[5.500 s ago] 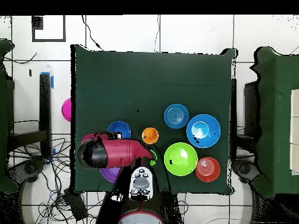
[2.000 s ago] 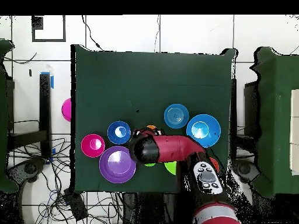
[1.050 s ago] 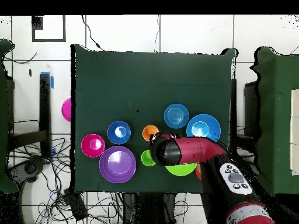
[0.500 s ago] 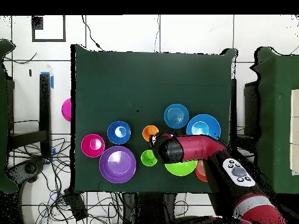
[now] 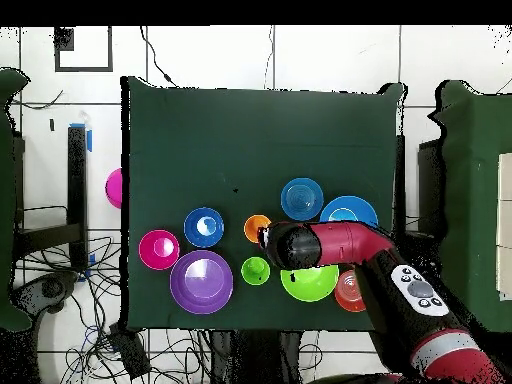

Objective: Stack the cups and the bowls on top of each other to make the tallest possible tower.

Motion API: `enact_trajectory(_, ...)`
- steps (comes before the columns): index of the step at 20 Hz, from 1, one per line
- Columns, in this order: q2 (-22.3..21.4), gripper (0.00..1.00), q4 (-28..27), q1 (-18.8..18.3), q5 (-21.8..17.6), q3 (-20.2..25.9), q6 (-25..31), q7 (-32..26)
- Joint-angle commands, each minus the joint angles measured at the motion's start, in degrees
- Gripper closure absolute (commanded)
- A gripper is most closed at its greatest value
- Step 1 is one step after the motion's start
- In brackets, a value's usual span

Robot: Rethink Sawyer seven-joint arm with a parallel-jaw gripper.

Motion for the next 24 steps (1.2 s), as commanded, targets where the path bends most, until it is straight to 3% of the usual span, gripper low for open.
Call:
enact_trajectory(1, -1.56, 0.0, -2.62, -0.78, -4.98, 6.85, 8.35, -16.94)
enact_trajectory(10, -8.98, 0.0, -0.12, -1.2, -3.57, 9.76, 14.26, -16.39)
enact_trajectory(24, -7.34, 0.0, -4.16, -2.93, -6.85, 12.64, 16.78, -19.18)
